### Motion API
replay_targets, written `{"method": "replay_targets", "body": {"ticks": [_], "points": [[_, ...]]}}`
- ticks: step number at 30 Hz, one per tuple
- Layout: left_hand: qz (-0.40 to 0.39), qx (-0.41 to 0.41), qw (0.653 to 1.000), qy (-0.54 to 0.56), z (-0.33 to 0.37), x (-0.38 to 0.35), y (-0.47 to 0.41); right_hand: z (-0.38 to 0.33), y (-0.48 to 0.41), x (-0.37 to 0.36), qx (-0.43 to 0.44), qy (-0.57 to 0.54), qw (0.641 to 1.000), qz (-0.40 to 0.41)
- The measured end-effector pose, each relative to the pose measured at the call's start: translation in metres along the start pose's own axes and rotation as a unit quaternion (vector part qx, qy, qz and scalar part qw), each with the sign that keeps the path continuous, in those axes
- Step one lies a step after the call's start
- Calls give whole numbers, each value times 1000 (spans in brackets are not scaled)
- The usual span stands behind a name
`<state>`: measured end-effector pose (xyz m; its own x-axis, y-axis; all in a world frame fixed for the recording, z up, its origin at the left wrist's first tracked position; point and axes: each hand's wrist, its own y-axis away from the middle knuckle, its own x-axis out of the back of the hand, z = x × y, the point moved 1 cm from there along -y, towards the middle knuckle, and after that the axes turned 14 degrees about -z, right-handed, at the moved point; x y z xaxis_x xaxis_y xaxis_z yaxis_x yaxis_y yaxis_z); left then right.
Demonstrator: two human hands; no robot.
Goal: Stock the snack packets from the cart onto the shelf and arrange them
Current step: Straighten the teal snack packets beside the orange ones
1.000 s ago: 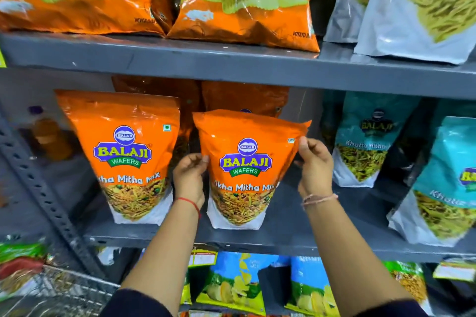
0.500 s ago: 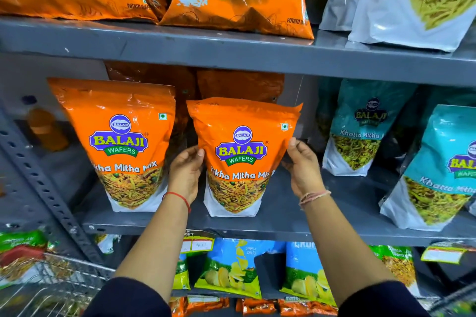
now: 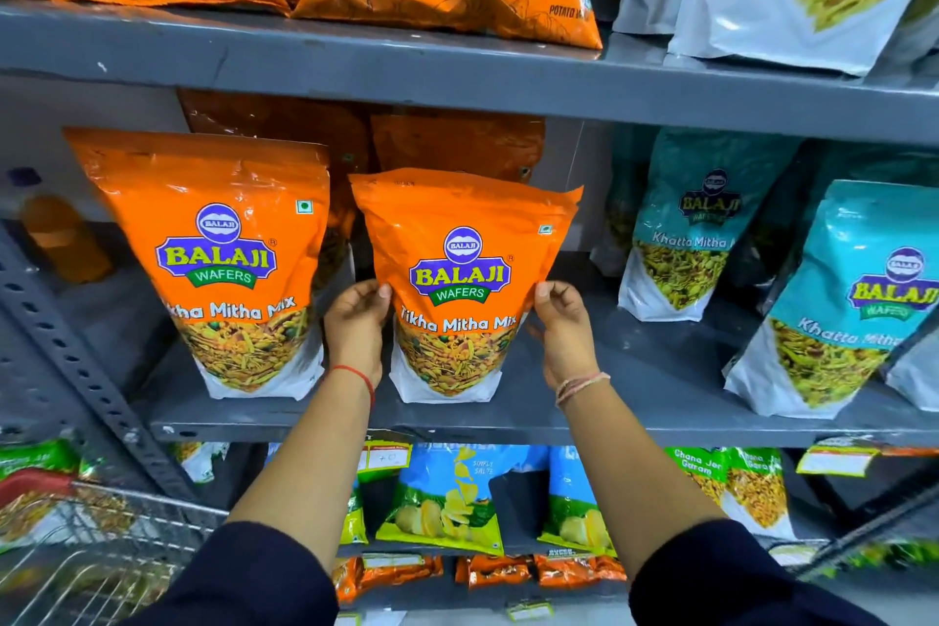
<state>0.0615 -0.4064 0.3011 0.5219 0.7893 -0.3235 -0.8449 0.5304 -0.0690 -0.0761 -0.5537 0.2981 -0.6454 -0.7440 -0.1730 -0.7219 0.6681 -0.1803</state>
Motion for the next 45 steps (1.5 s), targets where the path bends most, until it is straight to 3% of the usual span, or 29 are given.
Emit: {"method": "replay_targets", "body": {"ticks": [3,6,8,11,15,19,21,23,25,28,33,37,45], "points": [[69,-32,987,-139,-17,3,22,24,22,13,-13,52,998,36],[139,-96,931,-324,-42,-3,62,54,61,41,-24,167,984,58],[127,-112,895,-414,-60,-19,90,65,87,70,0,259,963,79],[86,-106,880,-455,-82,-55,115,59,109,113,35,373,917,137],[23,-101,895,-434,-103,-125,117,27,118,174,88,303,925,212],[-156,-23,921,-358,-135,-223,117,-2,112,283,89,268,929,237],[-235,33,923,-304,-150,-267,112,-12,100,332,25,235,954,183],[-304,83,911,-266,-162,-308,109,-18,88,369,-31,205,976,69],[-346,108,898,-251,-173,-340,107,-23,75,395,-66,215,974,-28],[-337,125,902,-238,-187,-364,98,-28,59,410,-92,210,967,-113],[-307,136,922,-192,-200,-351,94,-17,58,406,-93,176,976,-85],[-264,113,938,-193,-187,-319,85,-10,49,370,-87,181,973,-116],[-283,108,940,-157,-159,-276,80,3,48,316,-102,136,978,-119]]}}
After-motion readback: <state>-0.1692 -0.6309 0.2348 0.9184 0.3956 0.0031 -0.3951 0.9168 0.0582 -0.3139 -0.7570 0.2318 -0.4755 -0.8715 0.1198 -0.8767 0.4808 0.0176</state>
